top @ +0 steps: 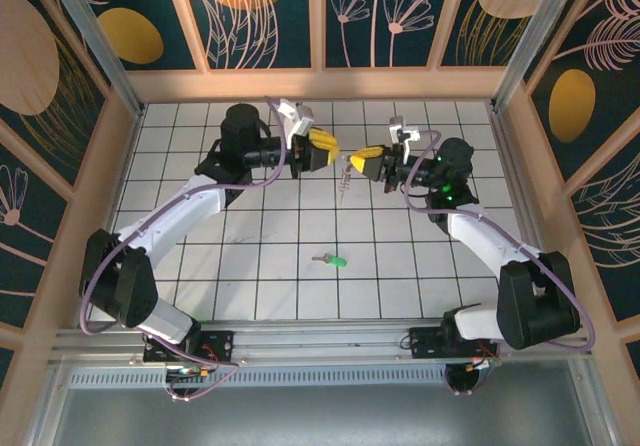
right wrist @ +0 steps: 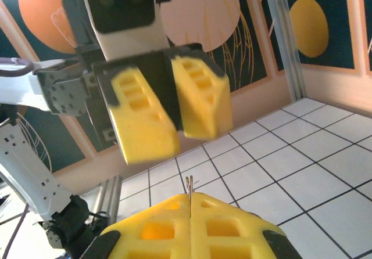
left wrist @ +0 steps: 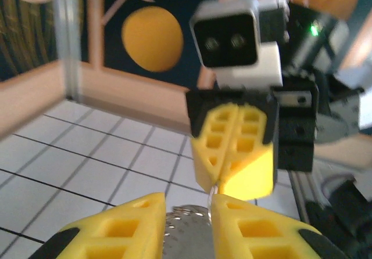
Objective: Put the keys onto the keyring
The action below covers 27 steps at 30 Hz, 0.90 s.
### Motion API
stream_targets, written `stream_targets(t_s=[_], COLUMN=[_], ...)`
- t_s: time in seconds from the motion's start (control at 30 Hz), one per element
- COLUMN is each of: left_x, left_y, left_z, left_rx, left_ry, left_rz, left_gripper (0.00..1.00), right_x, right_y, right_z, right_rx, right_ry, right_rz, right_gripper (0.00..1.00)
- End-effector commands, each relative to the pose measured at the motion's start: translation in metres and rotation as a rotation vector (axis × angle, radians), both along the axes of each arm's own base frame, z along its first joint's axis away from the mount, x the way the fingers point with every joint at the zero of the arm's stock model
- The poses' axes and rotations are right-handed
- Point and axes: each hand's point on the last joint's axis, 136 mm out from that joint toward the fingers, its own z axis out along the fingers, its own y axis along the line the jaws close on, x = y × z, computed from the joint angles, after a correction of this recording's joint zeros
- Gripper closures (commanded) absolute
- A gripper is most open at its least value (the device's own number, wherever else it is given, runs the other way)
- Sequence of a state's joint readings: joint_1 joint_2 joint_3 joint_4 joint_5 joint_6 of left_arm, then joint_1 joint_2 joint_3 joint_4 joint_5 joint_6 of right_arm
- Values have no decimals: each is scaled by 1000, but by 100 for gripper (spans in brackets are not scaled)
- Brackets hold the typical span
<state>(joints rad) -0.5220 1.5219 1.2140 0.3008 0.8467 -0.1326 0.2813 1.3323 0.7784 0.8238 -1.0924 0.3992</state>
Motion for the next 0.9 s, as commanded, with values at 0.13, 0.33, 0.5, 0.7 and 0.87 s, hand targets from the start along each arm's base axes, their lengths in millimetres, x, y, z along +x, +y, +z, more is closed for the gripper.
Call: stream_targets(t_s=[0.13, 0.33, 0.5, 0.7, 0.87], left_x=[7, 0, -16, -25, -28], left_y=[17, 26, 28, 31, 37], left_z=[43, 39, 46, 59, 61], left_rx=[-130, -204, -305, -385, -437], left_ry=[-32, 12, 38, 51, 57], left_rz=[130, 105, 33, -18, -12], left_gripper=[69, 68, 66, 63, 62], right_x=[-6, -12, -19, -27, -28], right_y=[-5, -10, -16, -17, -11], right_z=[25, 46, 67, 89, 101], right_rx=[46, 95, 164, 227, 257], right_ry=[-99, -162, -230, -300, -328], right_rz=[-13, -38, -62, -59, -38], right_gripper=[100, 100, 100, 100, 100])
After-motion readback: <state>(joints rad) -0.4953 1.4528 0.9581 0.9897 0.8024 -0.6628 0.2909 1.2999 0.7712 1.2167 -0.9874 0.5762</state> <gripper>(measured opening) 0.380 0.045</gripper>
